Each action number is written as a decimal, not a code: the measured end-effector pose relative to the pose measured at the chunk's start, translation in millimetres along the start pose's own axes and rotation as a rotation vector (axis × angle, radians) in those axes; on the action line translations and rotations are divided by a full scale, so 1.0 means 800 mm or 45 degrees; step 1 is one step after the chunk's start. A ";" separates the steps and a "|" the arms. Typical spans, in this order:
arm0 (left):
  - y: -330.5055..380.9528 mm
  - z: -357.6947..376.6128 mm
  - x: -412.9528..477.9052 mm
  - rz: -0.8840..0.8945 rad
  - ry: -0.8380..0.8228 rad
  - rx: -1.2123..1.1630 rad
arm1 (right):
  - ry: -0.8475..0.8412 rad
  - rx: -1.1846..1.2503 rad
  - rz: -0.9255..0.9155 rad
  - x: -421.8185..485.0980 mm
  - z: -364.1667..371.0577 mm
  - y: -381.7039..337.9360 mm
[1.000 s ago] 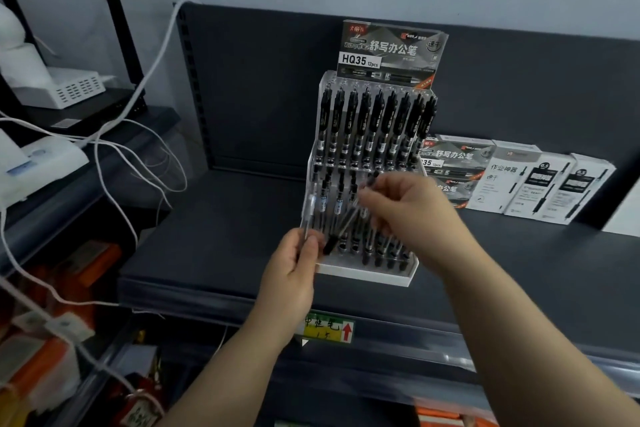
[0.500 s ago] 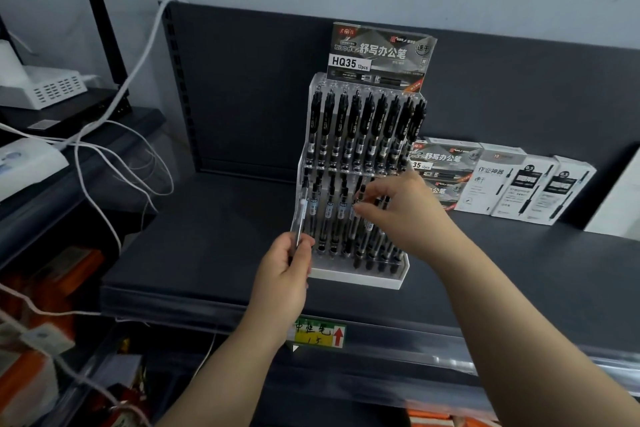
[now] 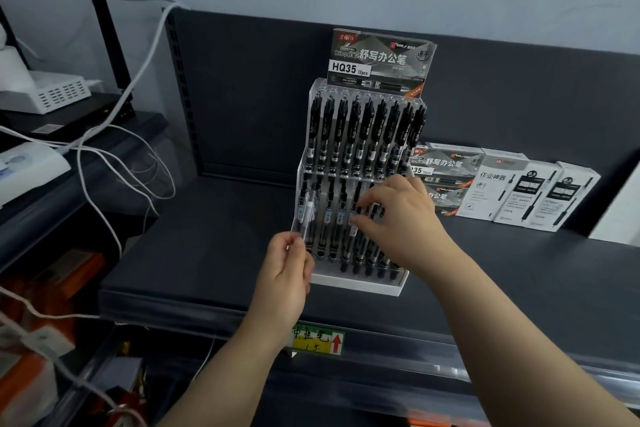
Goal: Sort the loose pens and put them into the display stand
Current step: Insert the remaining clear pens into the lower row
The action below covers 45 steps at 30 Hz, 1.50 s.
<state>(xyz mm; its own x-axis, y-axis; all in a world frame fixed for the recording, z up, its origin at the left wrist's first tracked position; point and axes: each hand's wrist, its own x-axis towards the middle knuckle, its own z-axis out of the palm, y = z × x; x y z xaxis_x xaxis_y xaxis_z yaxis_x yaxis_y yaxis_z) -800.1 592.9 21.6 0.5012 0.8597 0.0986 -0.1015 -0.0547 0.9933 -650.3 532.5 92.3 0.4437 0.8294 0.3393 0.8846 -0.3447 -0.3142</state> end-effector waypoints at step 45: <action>-0.054 -0.027 0.066 -0.054 0.068 0.638 | 0.044 0.165 -0.083 0.006 0.008 -0.017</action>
<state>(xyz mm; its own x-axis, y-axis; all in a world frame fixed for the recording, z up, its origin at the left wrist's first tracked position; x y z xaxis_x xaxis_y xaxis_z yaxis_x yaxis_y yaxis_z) -788.0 651.3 -17.8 0.4498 0.8906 0.0670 0.3495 -0.2446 0.9044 -660.9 544.3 92.7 0.3926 0.8319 0.3922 0.8867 -0.2291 -0.4017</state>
